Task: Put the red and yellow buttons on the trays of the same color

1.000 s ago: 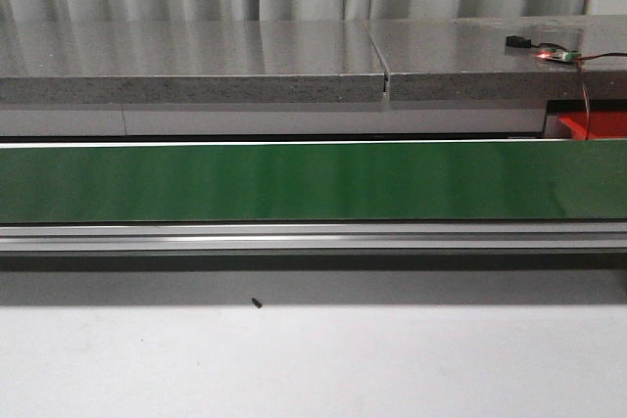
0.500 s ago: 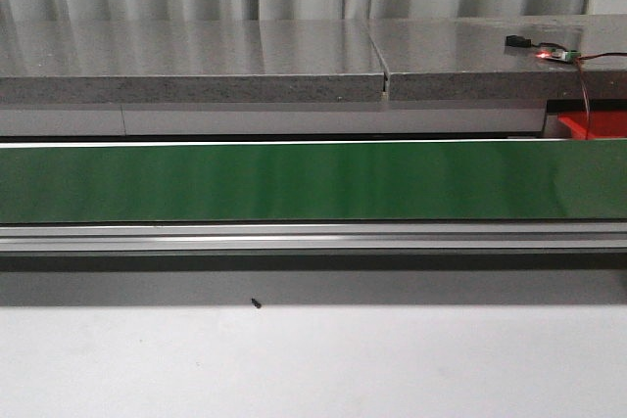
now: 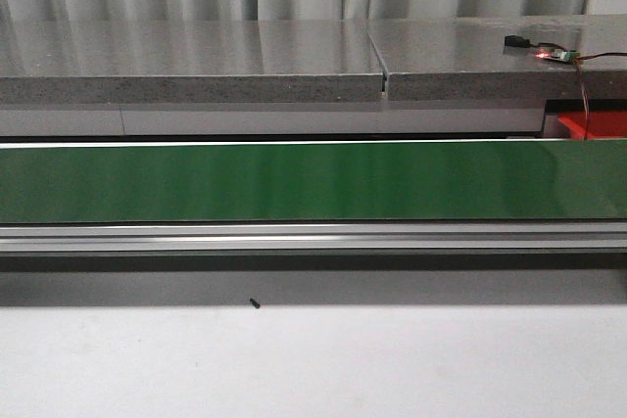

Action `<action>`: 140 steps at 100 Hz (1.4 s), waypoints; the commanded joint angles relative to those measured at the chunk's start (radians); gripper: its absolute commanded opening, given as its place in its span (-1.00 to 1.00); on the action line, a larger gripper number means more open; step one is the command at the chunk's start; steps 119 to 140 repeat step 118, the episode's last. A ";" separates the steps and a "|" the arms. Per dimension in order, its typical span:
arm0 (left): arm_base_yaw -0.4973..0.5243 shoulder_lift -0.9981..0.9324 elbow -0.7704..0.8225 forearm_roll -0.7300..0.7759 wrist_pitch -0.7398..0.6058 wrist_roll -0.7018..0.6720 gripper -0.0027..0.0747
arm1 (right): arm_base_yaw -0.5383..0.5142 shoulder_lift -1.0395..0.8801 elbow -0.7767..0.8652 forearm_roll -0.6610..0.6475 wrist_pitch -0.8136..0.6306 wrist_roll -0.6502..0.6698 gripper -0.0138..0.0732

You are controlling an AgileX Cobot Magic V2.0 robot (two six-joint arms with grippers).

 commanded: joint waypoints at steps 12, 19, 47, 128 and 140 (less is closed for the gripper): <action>0.001 -0.092 0.069 0.000 -0.127 -0.009 -0.98 | 0.000 -0.022 -0.015 -0.012 -0.074 0.000 -0.84; 0.001 -0.110 0.100 -0.006 -0.150 -0.009 -0.98 | 0.000 -0.021 -0.015 -0.012 -0.074 0.000 -0.84; 0.001 -0.110 0.096 -0.006 -0.114 -0.009 -0.98 | 0.000 -0.021 -0.015 -0.012 -0.073 0.000 -0.84; 0.001 -0.110 0.096 -0.006 -0.114 -0.009 -0.98 | 0.000 -0.021 -0.015 -0.012 -0.073 0.000 -0.84; 0.001 -0.110 0.096 -0.006 -0.114 -0.009 -0.98 | 0.000 -0.021 -0.015 -0.012 -0.073 0.000 -0.84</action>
